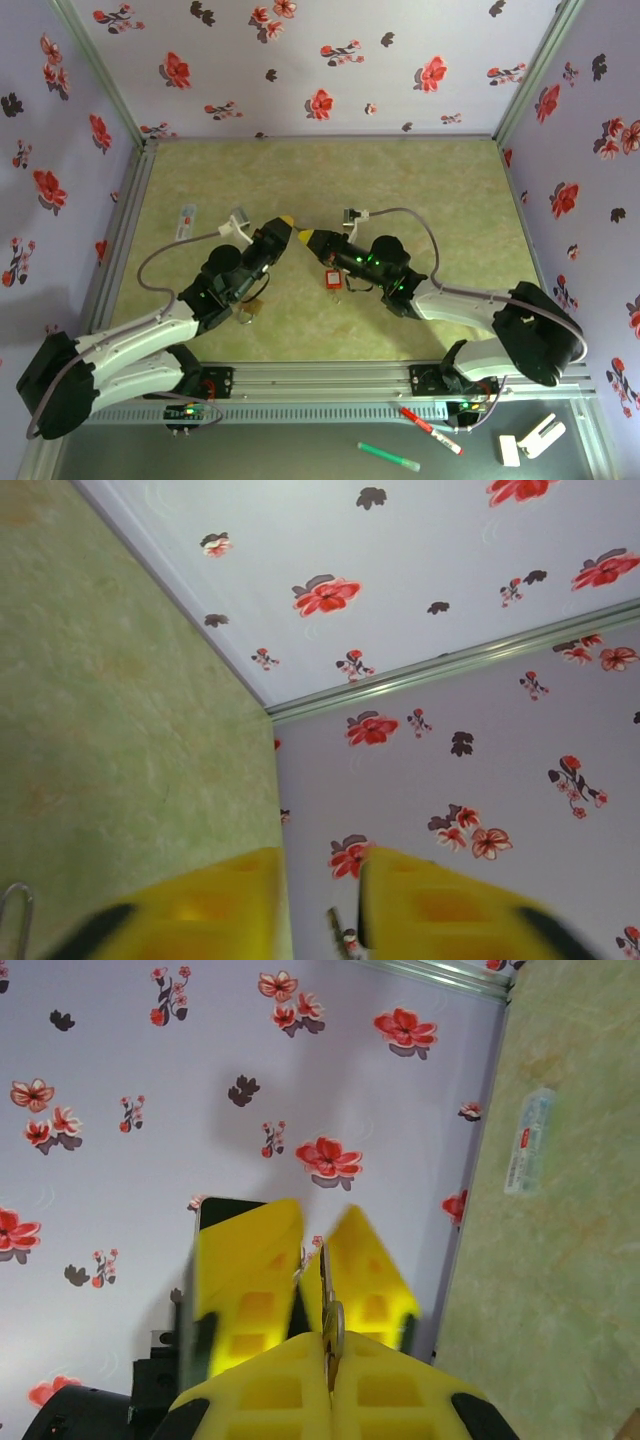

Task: Unlock with the key

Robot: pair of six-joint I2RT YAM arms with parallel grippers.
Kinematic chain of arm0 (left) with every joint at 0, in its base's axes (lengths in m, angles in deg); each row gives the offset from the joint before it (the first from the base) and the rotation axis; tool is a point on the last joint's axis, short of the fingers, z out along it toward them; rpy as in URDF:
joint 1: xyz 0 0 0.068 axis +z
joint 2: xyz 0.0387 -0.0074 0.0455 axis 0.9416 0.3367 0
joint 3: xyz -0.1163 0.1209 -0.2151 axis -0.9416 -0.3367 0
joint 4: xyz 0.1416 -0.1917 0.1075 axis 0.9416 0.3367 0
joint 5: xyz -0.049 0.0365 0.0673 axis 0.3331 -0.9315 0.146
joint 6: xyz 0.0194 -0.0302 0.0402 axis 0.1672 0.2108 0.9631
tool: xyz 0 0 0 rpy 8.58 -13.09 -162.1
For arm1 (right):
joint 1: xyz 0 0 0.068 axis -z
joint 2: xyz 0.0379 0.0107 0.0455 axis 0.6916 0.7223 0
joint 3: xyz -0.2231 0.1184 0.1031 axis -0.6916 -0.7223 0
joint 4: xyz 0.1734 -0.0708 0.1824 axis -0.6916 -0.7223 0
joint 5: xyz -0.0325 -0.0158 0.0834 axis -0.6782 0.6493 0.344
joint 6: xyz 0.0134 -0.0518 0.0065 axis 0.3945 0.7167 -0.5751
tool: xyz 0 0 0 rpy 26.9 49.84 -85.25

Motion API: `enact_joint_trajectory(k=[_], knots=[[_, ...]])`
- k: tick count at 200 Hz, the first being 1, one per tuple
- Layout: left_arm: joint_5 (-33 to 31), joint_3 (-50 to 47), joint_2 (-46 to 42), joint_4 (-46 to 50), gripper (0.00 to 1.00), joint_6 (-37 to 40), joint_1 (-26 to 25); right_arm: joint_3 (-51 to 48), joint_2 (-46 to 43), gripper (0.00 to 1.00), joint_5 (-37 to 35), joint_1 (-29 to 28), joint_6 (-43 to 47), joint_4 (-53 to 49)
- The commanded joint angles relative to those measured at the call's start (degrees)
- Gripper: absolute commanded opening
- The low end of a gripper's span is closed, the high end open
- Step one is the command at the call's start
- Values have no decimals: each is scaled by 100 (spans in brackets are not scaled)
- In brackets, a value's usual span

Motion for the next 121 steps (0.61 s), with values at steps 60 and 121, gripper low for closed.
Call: enact_joint_trajectory(k=[60,121], knots=[[823,1945,-1061,7586,82,2276,903,705,-2455,0,-1098,128,1702,-6330],[1422,2397,610,9270,84,3509,865,830,-2947,0,-1133,217,1894,-7076]])
